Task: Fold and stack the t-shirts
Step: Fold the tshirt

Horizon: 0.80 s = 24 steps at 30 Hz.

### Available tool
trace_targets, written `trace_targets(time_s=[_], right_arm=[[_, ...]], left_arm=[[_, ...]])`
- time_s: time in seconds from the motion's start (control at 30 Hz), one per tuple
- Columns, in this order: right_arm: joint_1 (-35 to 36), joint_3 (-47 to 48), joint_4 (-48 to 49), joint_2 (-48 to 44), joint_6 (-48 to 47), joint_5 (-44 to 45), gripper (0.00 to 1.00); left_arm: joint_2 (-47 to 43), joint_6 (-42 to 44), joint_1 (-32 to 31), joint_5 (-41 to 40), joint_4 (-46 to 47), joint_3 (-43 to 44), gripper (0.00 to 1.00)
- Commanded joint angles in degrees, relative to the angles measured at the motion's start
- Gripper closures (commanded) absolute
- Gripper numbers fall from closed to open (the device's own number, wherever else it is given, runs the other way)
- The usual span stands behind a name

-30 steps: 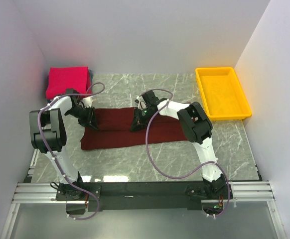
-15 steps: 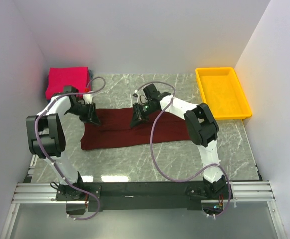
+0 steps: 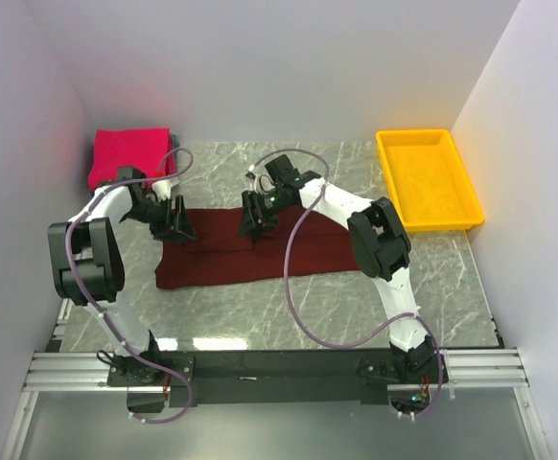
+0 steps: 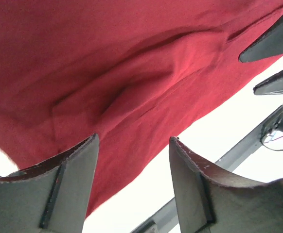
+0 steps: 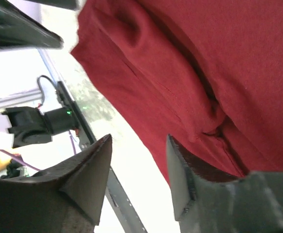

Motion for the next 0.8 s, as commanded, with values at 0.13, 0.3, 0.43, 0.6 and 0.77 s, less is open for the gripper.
trace_targets(time_s=[0.13, 0.3, 0.43, 0.6, 0.77], right_arm=[[0.7, -4.9, -2.8, -1.6, -0.6, 3.9, 0.43], [0.7, -4.4, -3.2, -0.2, -0.8, 4.5, 0.43], [0.7, -3.2, -2.5, 1.3, -0.1, 3.6, 0.45], [0.7, -1.3, -2.4, 3.5, 0.1, 2.7, 0.47], [0.7, -0.8, -1.6, 4.4, 0.6, 1.5, 0.51]], left_arm=[[0.1, -1.0, 0.9, -1.2, -5.0, -2.4, 0.42], [2.2, -1.5, 0.3, -1.1, -3.9, -3.2, 0.44], [3.2, -2.3, 0.2, -1.4, -2.3, -2.8, 0.47], [5.8, -2.8, 0.0, -2.8, -1.9, -1.2, 0.47], [6.4, -3.1, -0.1, -1.7, -1.6, -0.3, 0.49]])
